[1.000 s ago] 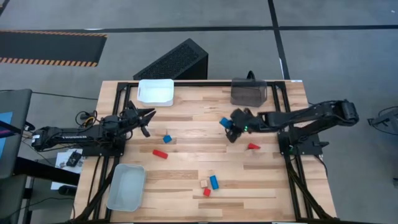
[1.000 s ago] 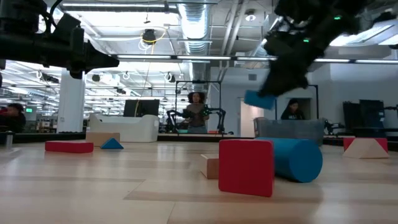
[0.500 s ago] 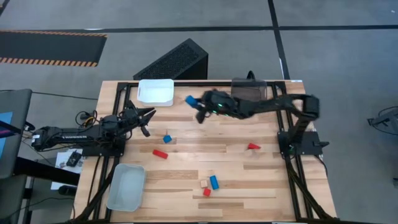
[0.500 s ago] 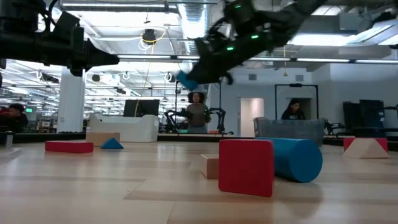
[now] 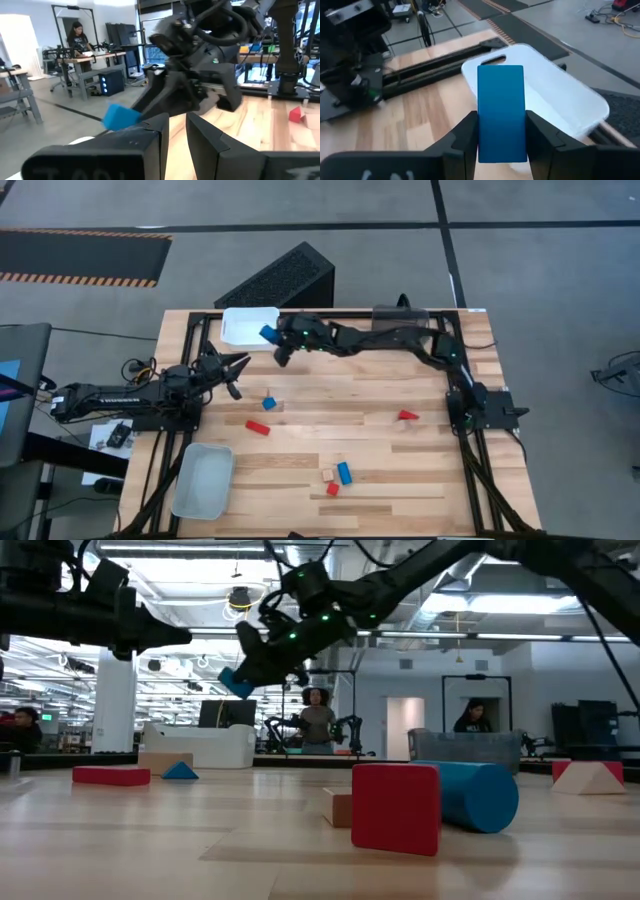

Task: Sort & place blocks by color
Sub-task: Put the top right blue block into the white bin

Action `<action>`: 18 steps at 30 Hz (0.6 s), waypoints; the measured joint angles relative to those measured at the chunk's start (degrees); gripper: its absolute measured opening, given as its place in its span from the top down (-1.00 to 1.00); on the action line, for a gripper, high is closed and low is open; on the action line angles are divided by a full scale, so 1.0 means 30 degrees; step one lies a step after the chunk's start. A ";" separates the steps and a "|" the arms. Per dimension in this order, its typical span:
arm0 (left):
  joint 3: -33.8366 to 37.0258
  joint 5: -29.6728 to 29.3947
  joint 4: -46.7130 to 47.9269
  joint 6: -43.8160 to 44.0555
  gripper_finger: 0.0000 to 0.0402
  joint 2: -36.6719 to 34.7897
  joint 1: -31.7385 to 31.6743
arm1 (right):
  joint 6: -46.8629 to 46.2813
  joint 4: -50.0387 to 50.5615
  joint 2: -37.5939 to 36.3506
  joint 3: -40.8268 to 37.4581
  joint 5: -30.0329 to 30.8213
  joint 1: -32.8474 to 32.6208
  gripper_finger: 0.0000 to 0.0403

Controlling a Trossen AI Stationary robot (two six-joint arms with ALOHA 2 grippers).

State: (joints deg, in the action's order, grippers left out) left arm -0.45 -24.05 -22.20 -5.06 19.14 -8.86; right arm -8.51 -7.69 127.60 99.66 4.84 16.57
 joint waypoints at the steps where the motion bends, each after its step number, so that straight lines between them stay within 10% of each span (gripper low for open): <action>1: 0.0000 -0.0127 0.0018 -0.0144 0.72 0.0000 0.0000 | -0.0008 0.0344 0.0304 0.0605 0.0007 0.0036 0.32; 18: -0.0005 -0.1339 0.0436 -0.0932 0.72 -0.0007 -0.0007 | -0.1744 0.4131 0.4129 0.6462 -0.0109 0.1141 0.29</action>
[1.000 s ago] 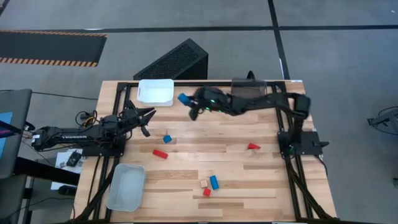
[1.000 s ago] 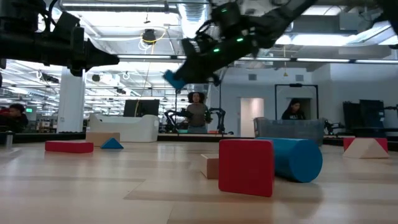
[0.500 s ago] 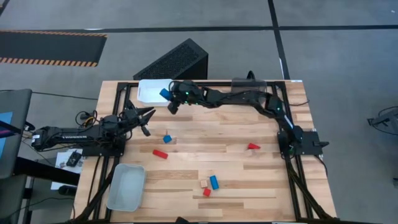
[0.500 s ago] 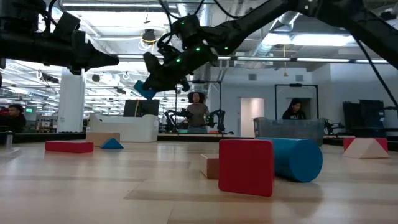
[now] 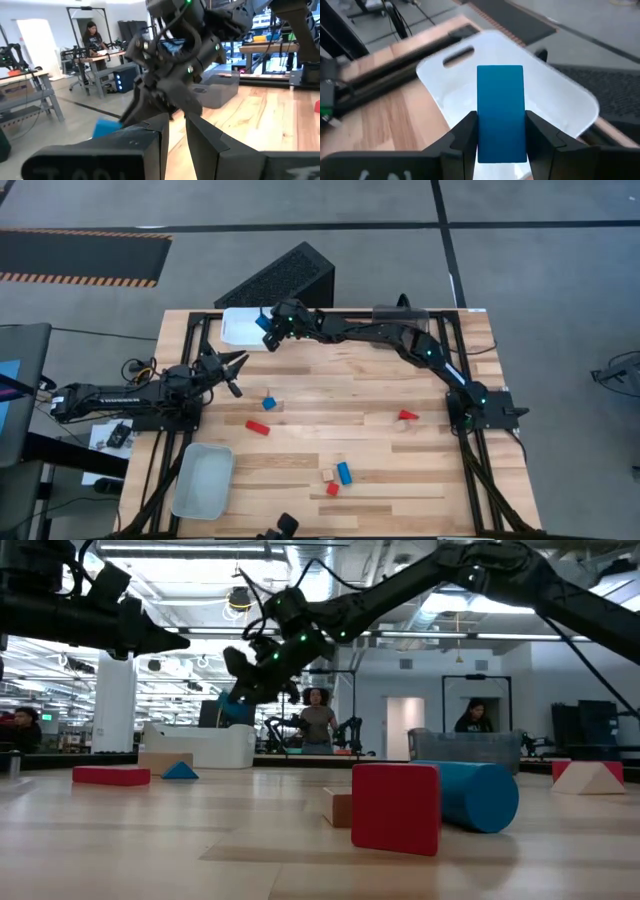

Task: Sort & place blocks by color
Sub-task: Put the top right blue block into the white bin, then put the top blue block into the white bin

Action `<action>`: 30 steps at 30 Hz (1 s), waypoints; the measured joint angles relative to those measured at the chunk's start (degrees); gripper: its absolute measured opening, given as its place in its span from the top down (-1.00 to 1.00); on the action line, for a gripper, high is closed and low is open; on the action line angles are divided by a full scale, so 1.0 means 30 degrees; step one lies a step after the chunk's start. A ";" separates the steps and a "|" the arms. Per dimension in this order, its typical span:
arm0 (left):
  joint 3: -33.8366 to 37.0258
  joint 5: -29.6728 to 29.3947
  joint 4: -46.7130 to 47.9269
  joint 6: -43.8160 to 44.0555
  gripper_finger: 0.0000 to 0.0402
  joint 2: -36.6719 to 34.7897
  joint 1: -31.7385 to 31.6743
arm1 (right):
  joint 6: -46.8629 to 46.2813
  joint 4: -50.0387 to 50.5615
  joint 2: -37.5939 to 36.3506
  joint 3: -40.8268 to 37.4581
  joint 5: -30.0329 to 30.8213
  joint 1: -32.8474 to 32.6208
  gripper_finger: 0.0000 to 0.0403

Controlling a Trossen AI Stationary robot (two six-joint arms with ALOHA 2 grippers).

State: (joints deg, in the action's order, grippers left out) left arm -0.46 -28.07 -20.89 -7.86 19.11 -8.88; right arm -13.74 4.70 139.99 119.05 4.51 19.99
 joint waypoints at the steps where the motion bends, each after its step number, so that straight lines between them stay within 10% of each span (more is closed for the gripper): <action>1: 0.0002 -0.0041 0.0001 0.0000 0.72 0.0004 0.0000 | -0.0005 0.0051 0.0131 0.0040 -0.0029 -0.0004 0.30; 30: 0.0003 -0.0799 0.1105 0.0556 0.72 0.0000 0.0000 | 0.0769 0.1063 -0.0120 0.0061 -0.0014 0.0094 -0.21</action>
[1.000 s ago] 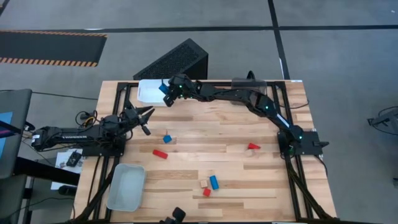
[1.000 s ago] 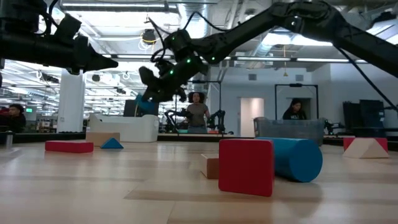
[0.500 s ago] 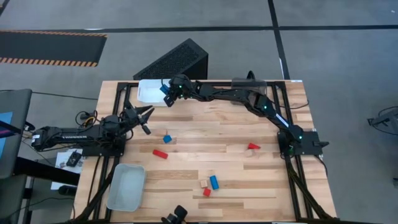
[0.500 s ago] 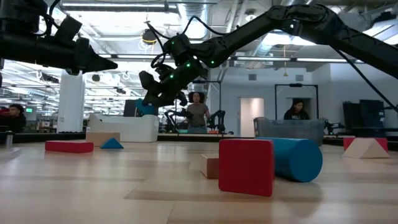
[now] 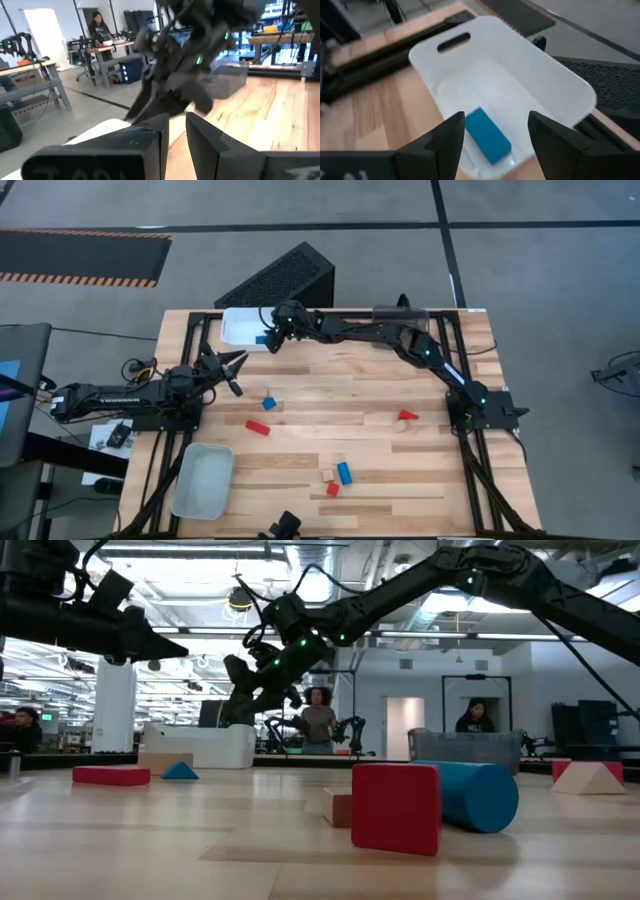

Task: Sort & place blocks by color
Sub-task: Put the top blue block into the white bin

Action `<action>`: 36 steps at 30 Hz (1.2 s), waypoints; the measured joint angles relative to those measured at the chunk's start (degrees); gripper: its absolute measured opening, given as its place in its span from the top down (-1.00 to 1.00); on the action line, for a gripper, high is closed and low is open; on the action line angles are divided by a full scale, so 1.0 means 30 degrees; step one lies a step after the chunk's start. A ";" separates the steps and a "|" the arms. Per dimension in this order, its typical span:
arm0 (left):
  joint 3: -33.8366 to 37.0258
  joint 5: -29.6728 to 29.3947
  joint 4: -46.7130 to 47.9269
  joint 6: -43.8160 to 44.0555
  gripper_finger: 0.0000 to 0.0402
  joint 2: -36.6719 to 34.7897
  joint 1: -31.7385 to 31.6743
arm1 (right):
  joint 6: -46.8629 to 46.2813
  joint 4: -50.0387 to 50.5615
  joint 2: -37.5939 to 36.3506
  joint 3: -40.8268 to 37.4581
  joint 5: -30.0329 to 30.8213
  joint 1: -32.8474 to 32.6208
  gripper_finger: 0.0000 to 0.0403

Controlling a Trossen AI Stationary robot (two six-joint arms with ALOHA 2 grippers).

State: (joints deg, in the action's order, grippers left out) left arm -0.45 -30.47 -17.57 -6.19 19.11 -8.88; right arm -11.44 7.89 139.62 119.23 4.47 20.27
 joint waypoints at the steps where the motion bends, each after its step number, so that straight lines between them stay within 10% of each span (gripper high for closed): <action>1: 0.0001 0.0001 0.0296 0.0049 0.72 0.0000 0.0000 | 0.0373 0.0505 -0.0328 -0.0004 0.0004 -0.0048 -0.20; 9: 0.0000 0.0170 0.2789 0.2102 0.72 0.0000 0.0000 | 0.3325 0.4757 -0.4725 -0.3544 0.0044 -0.1183 -0.10; 22: -0.0006 0.7373 0.3340 0.4934 0.72 0.0000 0.0978 | 0.1899 -0.1868 -1.3258 -1.9240 -0.0051 -0.5501 -0.05; 30: -0.0004 0.6388 0.2064 0.3576 0.72 0.0007 0.2711 | 0.2049 -0.1112 -1.3977 -2.1490 0.0217 -0.9613 -0.06; 36: -0.0005 0.5637 0.0783 0.1894 0.72 0.0000 0.2965 | 0.3684 -0.1366 -1.3636 -2.1533 0.4578 -1.0841 -0.11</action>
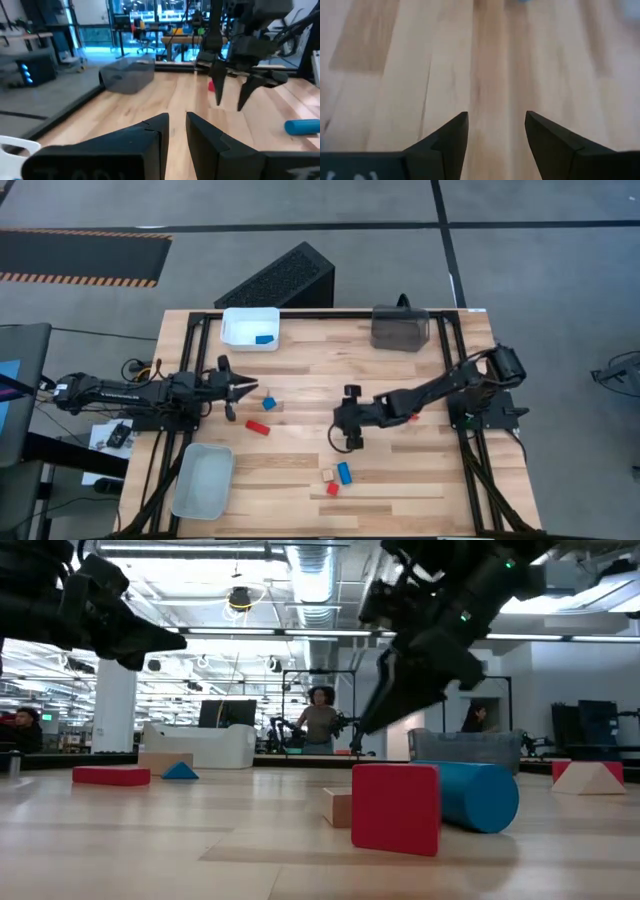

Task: Sort & place blocks by color
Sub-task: Put the top blue block into the white bin

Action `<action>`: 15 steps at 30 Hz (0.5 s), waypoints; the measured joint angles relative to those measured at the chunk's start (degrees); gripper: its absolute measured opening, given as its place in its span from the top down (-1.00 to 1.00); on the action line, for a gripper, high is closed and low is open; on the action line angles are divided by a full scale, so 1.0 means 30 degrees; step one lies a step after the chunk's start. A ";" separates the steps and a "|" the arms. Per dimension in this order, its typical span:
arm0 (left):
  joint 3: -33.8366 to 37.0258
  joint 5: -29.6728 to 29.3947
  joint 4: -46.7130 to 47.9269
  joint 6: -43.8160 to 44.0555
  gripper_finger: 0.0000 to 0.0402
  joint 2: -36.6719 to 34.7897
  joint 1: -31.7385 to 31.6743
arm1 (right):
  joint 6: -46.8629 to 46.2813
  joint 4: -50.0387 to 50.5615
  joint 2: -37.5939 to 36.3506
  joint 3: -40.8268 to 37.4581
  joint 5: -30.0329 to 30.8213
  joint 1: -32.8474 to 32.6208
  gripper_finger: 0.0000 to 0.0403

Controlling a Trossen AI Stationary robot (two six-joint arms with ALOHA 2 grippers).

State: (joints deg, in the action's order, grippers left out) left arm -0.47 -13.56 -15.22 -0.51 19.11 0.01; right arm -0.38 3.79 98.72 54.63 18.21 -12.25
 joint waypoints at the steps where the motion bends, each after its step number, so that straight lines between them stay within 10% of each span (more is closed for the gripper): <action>1: 0.0007 -0.0249 0.0000 -0.0194 0.72 0.0000 0.0000 | 0.0424 -0.0610 0.0000 0.0000 0.0357 -0.0001 -0.12; 8: 0.0001 -0.3528 -0.1108 -0.1556 0.72 0.0002 -0.0015 | 0.0943 -0.9332 0.0562 0.0377 -0.0918 0.2108 -0.13; 15: 0.0002 -0.3717 -0.1802 -0.2199 0.72 0.0007 -0.0073 | -0.1822 -0.9114 0.5298 0.4594 -0.4470 0.4497 -0.11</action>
State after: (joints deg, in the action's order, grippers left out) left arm -0.46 -24.71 -20.63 -7.11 19.14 -0.21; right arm -5.85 -23.55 114.61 68.41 4.79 1.24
